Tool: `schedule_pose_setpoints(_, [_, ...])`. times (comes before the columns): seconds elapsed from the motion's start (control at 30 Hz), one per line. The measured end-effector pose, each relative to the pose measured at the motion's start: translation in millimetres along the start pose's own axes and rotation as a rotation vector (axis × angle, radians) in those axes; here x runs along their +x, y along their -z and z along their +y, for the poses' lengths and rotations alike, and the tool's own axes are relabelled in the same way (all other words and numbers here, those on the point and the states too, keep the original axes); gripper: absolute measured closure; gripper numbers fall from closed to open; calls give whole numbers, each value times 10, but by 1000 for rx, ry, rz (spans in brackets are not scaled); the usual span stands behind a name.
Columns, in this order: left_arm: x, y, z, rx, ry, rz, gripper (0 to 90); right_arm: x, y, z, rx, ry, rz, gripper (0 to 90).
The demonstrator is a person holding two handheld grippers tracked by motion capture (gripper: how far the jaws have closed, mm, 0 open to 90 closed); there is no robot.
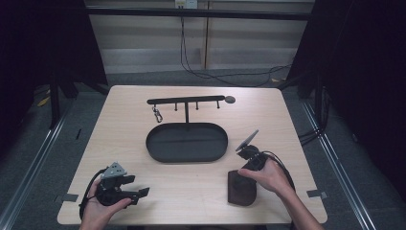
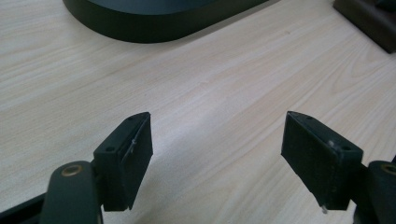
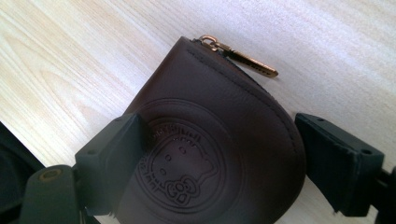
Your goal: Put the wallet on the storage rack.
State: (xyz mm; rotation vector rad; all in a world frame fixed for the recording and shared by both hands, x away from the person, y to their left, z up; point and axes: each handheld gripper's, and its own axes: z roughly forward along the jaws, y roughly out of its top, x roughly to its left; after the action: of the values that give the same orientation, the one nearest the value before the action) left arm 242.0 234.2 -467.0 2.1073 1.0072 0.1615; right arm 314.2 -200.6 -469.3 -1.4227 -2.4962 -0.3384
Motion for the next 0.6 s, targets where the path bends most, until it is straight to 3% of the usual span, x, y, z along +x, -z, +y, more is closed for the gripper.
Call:
schedule_pose_setpoints(0.13, [11,9,1,4,-7,-2,249,9,9,9,9,-3,-4,182])
schedule_pose_setpoints(0.27, [16,17,-3,0,-4,4,249,-49,85,-16,-19,-33,0,333])
schedule_pose_setpoints(0.37, [14,14,-2,-1,-1,3,249,-68,119,-31,-32,-38,-6,388])
schedule_pose_setpoints(0.4, [13,15,-2,-1,-3,5,249,-72,151,-34,-46,-42,-9,482])
schedule_pose_setpoints(0.43, [13,15,-2,-1,-3,5,249,-72,151,-34,-46,-42,-9,482])
schedule_pose_setpoints(0.47, [16,17,-4,2,-5,2,249,-95,214,-36,-68,-45,-4,561])
schedule_pose_setpoints(0.6, [26,18,-3,3,-3,2,249,-82,241,-25,-68,-45,-11,602])
